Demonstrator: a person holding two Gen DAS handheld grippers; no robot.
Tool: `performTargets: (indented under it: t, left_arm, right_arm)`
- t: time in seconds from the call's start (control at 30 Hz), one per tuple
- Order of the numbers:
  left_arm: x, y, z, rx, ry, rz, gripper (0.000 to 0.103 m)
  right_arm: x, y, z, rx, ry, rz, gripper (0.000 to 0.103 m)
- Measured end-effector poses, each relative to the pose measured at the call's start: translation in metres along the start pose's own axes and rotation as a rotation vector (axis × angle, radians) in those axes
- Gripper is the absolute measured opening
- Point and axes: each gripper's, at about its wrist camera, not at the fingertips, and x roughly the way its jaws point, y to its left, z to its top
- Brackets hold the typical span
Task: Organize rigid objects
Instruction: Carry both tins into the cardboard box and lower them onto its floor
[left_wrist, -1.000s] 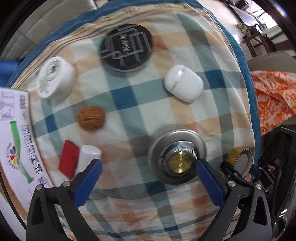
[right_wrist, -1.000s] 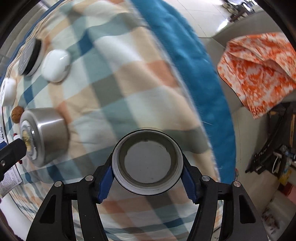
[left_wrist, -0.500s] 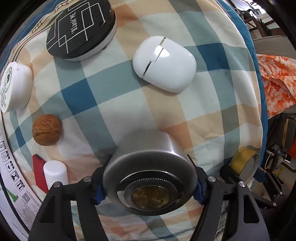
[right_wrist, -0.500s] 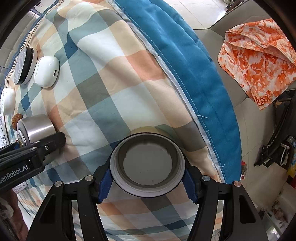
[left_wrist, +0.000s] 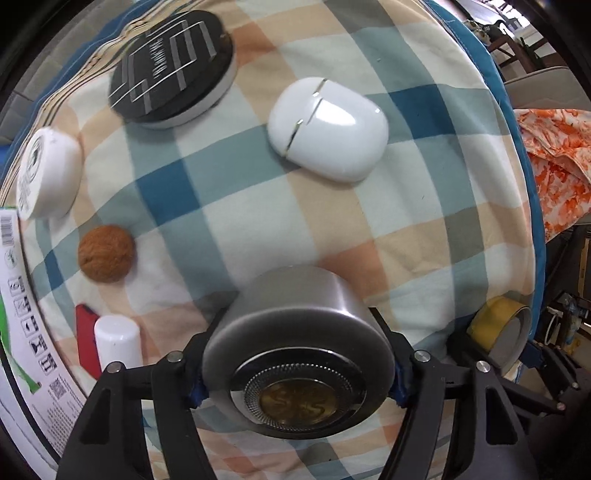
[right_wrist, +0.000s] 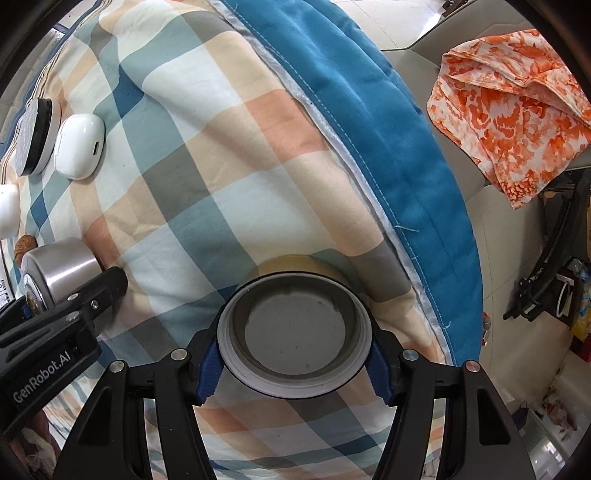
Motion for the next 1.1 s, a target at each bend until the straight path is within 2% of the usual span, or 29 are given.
performTargets:
  t: [0.23, 0.27, 0.47, 0.6, 0.77, 0.93, 1.1]
  left_arm:
    - [-0.018, 0.014, -0.054, -0.040, -0.049, -0.036, 0.069]
    - [-0.032, 0.034, -0.059, -0.044, -0.058, -0.038, 0.069]
    - [-0.073, 0.057, -0.104, -0.100, -0.154, -0.081, 0.069]
    - [-0.116, 0.090, -0.132, -0.148, -0.236, -0.116, 0.069]
    - [-0.171, 0.144, -0.141, -0.219, -0.320, -0.122, 0.069]
    - [-0.181, 0.191, -0.140, -0.296, -0.362, -0.122, 0.069]
    - [-0.196, 0.236, -0.138, -0.351, -0.388, -0.126, 0.069]
  right_arm:
    - [-0.015, 0.010, -0.029, -0.047, -0.007, 0.012, 0.067]
    - [-0.018, 0.012, -0.034, -0.058, -0.011, 0.017, 0.067]
    - [-0.044, 0.033, -0.059, -0.125, -0.051, 0.055, 0.066]
    - [-0.074, 0.058, -0.071, -0.177, -0.094, 0.091, 0.066]
    - [-0.119, 0.111, -0.086, -0.271, -0.166, 0.124, 0.066]
    - [-0.159, 0.181, -0.103, -0.363, -0.219, 0.161, 0.066]
    - [-0.176, 0.266, -0.125, -0.440, -0.246, 0.182, 0.066]
